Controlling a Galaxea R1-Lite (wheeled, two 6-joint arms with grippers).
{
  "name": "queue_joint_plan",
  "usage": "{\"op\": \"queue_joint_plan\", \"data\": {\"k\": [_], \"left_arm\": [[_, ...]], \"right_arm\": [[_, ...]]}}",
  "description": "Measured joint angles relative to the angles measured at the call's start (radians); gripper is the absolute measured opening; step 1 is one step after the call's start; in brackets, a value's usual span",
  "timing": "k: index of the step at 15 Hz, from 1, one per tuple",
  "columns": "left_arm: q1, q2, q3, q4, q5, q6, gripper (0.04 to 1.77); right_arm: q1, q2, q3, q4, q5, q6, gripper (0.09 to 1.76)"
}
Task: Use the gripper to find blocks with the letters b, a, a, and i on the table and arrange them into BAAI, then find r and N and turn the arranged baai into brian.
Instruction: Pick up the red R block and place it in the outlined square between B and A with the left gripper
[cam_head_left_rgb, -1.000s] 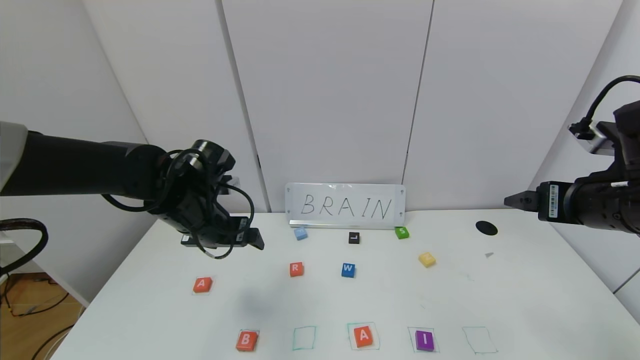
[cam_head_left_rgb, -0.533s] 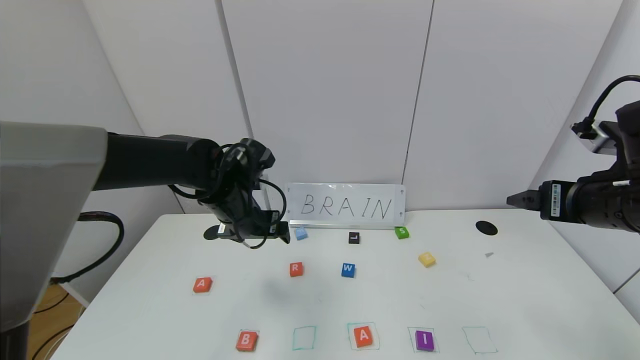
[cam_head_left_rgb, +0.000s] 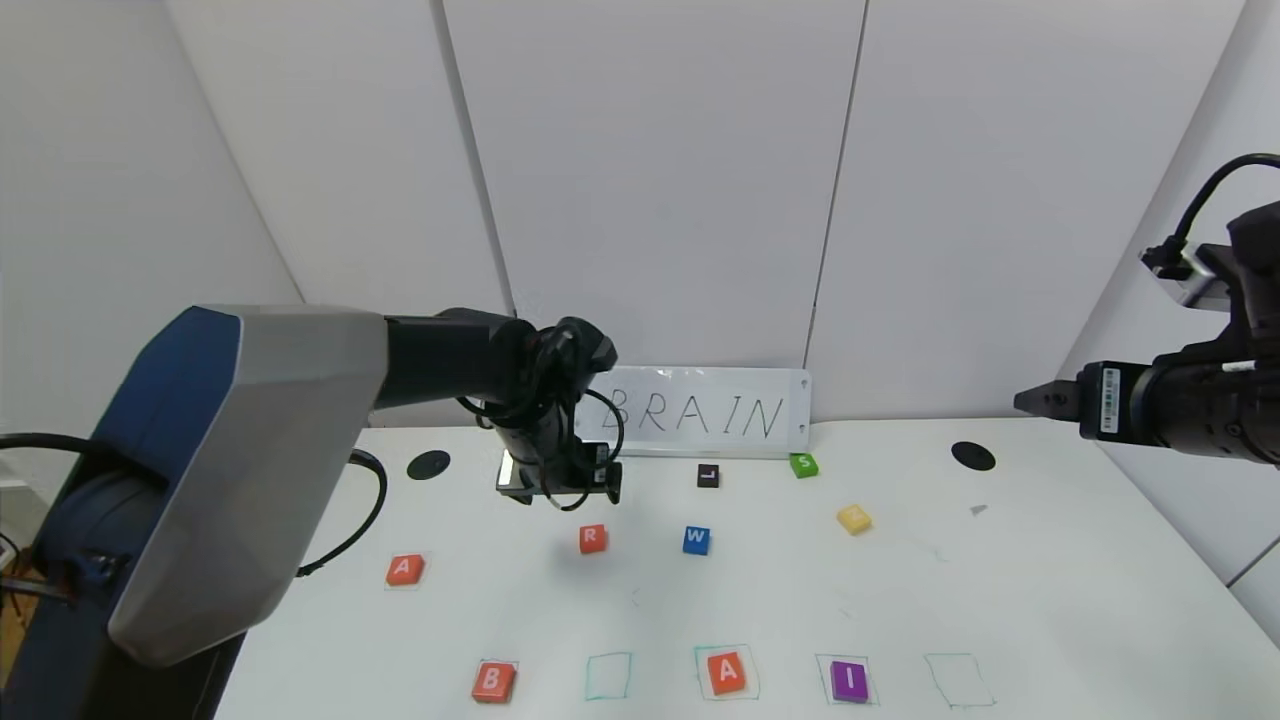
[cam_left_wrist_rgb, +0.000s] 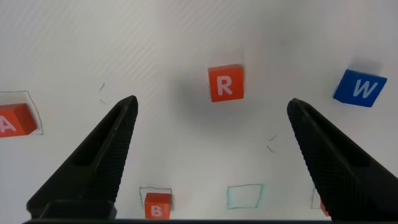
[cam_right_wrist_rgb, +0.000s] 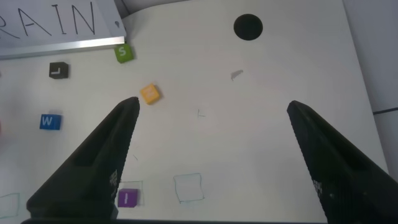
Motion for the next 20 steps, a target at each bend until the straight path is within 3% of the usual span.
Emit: {"op": "queue_joint_plan", "data": {"k": [8,20], "left_arm": [[-0.018,0.098,-0.01,-0.023,0.008,-0.069,1.71],[-0.017,0.147,-0.012,-0.076,0.009,-0.077,1.72]], "right_arm": [[-0.001,0.009,-0.001,0.0,0.0,0.0,1.71],[-0.001,0.016,-0.001,0.0,-0.001,-0.001,1.71]]}}
